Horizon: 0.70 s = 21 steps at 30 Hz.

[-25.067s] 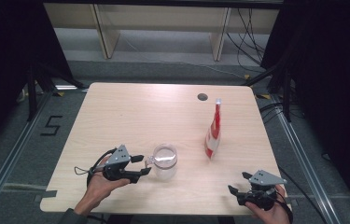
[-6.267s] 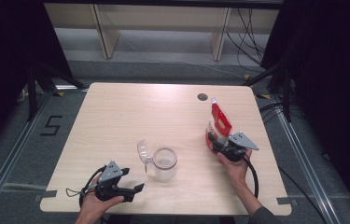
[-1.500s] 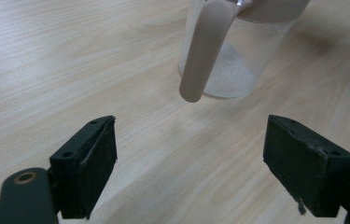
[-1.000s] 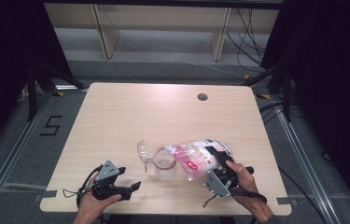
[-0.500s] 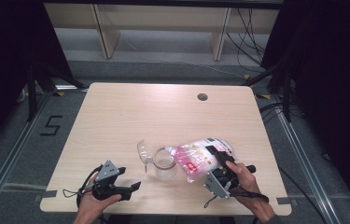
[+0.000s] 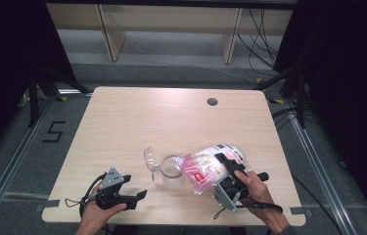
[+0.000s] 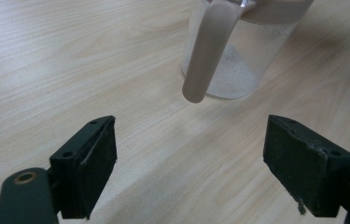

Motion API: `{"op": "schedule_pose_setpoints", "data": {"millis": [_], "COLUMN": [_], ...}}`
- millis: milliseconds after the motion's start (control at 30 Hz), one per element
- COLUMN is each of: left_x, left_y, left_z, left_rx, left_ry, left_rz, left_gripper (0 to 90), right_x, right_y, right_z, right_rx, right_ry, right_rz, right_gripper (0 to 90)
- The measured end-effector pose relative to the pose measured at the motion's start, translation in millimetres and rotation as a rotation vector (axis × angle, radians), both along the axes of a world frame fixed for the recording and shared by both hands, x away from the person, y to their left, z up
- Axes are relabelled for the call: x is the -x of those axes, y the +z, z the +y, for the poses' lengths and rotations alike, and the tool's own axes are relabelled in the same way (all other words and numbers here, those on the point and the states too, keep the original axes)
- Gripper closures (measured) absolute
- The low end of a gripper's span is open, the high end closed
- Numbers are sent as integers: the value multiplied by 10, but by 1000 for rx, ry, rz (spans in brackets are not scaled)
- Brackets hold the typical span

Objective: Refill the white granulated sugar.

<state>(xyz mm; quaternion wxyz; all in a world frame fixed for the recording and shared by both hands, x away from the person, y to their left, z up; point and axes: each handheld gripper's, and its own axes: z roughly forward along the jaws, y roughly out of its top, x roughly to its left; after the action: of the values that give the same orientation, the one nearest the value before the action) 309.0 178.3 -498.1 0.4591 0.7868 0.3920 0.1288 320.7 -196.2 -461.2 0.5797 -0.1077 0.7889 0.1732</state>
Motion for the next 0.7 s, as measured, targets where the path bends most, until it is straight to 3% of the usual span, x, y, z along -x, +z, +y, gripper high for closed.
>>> {"op": "schedule_pose_setpoints", "data": {"millis": [33, 100, 133, 167, 233, 300, 333, 400, 433, 467, 500, 533, 667, 700], "left_x": [2, 1, -1, 0, -1, 0, 2, 4, 3, 3, -1, 3, 0, 0], "left_y": [0, 0, 0, -1, -2, -6, -6, -7, -7, -7, -4, -16, -5, -5], "left_z": [-2, -3, -1, -4, -5, -4, -4, -7, -7, -8, -4, -21, -6, -5], "left_rx": [0, -1, -5, -4, -3, 2, 3, 7, 6, 5, -5, 20, -3, -3], "left_ry": [4, 2, -2, -1, -3, -1, 1, 5, 4, 3, -4, 9, -1, -2], "left_rz": [5, 4, 0, 0, -2, -1, 1, 4, 3, 2, -3, 5, 0, -1], "left_gripper": [171, 171, 171, 171, 171, 171, 171, 171, 171, 171, 171, 171, 171, 171], "right_x": [-15, 8, -10, -2, 9, -10, 8, 10, 4, 27, 25, 25, 15, 3], "right_y": [4, -28, 2, -15, -29, 22, 27, -8, -9, -37, -41, -22, -10, 24], "right_z": [8, 11, 18, 11, 7, 24, 24, 24, 29, 22, 24, 29, 37, 47], "right_rx": [23, 28, 65, 37, 29, 91, 100, 80, 94, 73, 75, 97, 117, 153], "right_ry": [24, -9, 19, 7, -10, 32, 15, 8, 13, -20, -20, -13, 3, 34], "right_rz": [-5, 0, -23, -15, -1, -54, -54, -47, -40, -22, -22, -38, -61, -95], "right_gripper": [542, 543, 543, 543, 544, 544, 545, 545, 546, 546, 546, 546, 548, 548]}}
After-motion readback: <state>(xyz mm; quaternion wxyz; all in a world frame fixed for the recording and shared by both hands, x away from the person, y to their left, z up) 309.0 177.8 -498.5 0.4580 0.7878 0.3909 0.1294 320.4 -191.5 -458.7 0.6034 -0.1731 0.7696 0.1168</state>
